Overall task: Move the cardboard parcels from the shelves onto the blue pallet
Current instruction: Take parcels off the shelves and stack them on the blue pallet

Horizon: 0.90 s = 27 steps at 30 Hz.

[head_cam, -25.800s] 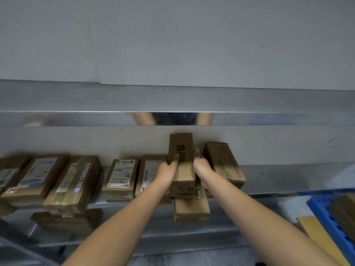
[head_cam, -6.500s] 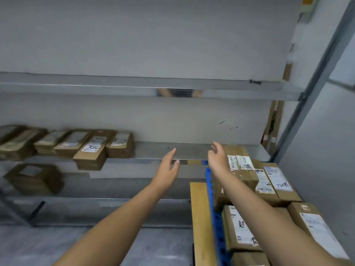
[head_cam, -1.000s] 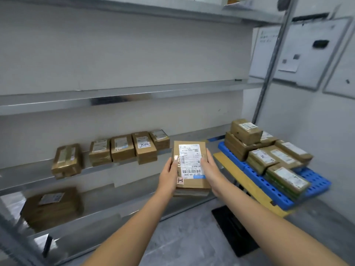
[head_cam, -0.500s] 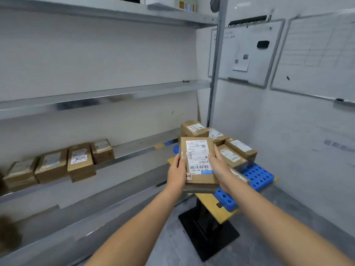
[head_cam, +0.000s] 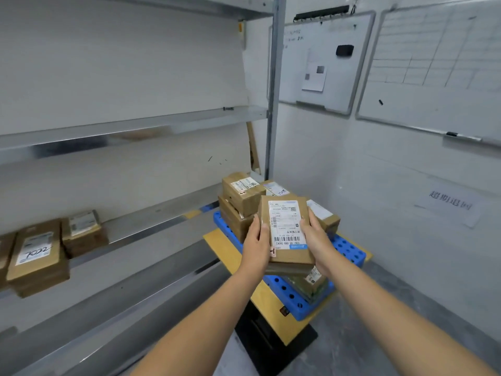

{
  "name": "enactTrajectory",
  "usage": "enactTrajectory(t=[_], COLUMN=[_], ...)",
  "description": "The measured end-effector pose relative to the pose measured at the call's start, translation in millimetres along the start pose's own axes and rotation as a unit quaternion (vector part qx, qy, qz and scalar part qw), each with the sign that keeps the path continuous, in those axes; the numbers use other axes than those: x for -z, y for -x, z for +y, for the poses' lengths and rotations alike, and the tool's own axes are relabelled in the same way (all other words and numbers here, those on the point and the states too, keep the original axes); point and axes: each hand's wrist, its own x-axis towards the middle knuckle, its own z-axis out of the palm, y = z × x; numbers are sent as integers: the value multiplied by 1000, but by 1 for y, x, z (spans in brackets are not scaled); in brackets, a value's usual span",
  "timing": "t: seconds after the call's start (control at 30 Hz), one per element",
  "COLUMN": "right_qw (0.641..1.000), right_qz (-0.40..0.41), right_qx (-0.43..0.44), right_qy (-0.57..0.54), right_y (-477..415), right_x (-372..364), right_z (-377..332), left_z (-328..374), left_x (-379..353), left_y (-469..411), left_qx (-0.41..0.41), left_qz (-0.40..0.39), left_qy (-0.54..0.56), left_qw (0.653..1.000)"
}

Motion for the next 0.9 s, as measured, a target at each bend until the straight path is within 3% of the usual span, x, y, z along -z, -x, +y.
enactTrajectory(t=[0.33,0.63,0.9], right_qw=[999,998,998], right_qz=[15,49,19], right_qx=[8,0,-8], right_qy=[41,36,57], right_y=[-134,-219,-279], right_x=[-6,-2,0], right_z=[-16,-30,-35], left_z=[-3,-3,-16], left_x=[-14,-31,-47], left_y=[-134,-221,-280], left_qx=[7,-51,0], left_qz=[-8,-16,13], left_qy=[40,28,35], left_qw=[999,998,999])
